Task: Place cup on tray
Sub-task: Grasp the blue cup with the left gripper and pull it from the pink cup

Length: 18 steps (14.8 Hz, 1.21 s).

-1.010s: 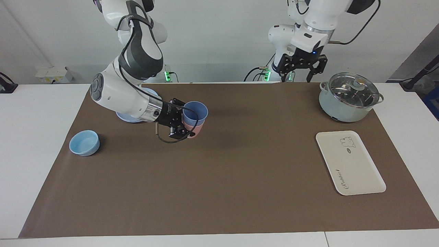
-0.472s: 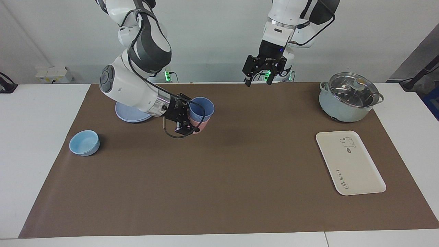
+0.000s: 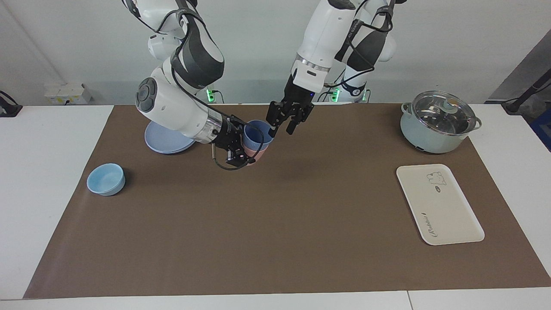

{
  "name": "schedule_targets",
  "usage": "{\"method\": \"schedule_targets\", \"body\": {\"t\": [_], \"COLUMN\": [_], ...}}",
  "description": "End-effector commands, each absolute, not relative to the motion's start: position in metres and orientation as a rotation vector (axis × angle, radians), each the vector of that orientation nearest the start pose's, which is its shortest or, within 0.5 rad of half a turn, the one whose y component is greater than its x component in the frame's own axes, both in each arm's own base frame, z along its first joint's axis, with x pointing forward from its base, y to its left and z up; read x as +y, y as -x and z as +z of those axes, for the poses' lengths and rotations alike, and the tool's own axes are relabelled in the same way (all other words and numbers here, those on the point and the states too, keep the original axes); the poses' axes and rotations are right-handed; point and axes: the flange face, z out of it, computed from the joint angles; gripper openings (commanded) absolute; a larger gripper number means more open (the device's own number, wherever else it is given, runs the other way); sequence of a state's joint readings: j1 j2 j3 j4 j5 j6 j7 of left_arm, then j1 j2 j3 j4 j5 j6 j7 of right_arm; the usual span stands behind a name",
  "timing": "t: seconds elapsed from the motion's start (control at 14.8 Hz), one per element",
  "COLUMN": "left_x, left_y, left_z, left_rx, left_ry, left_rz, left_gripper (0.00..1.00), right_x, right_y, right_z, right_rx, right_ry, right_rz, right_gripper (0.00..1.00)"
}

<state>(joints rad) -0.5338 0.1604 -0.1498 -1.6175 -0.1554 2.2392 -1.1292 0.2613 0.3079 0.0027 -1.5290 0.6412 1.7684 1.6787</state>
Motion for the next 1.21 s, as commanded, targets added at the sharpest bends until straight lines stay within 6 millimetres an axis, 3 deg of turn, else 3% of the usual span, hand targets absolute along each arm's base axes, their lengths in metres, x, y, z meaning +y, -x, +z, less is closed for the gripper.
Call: {"method": "schedule_targets", "body": {"t": [0.0,0.07,0.54,0.94,1.15], "left_x": [-0.411,-0.411,-0.406,-0.376,-0.34], "left_y": [-0.507,-0.507,-0.509,-0.501,-0.507], "left_z": [0.59,0.589,0.596,0.658,0.681], "left_rx": [-0.977,-0.977,-0.983,-1.008,-1.096], "left_ry": [3.498,3.497,3.485,3.466,3.451], "left_rz": [-0.31,-0.308,-0.286,-0.176,-0.128], "left_gripper": [0.37,0.02,0.0,0.0,0.0], "right_x": [0.219,0.219,0.216,0.204,0.187], "right_y": [-0.608,-0.608,-0.609,-0.61,-0.615], "right_z": [0.497,0.497,0.496,0.503,0.502], "right_rx": [1.953,1.953,1.951,1.934,1.956], "right_ry": [1.945,1.945,1.944,1.948,1.92], "right_rz": [0.746,0.746,0.744,0.721,0.719], "right_gripper": [0.0,0.0,0.0,0.0,0.0]}}
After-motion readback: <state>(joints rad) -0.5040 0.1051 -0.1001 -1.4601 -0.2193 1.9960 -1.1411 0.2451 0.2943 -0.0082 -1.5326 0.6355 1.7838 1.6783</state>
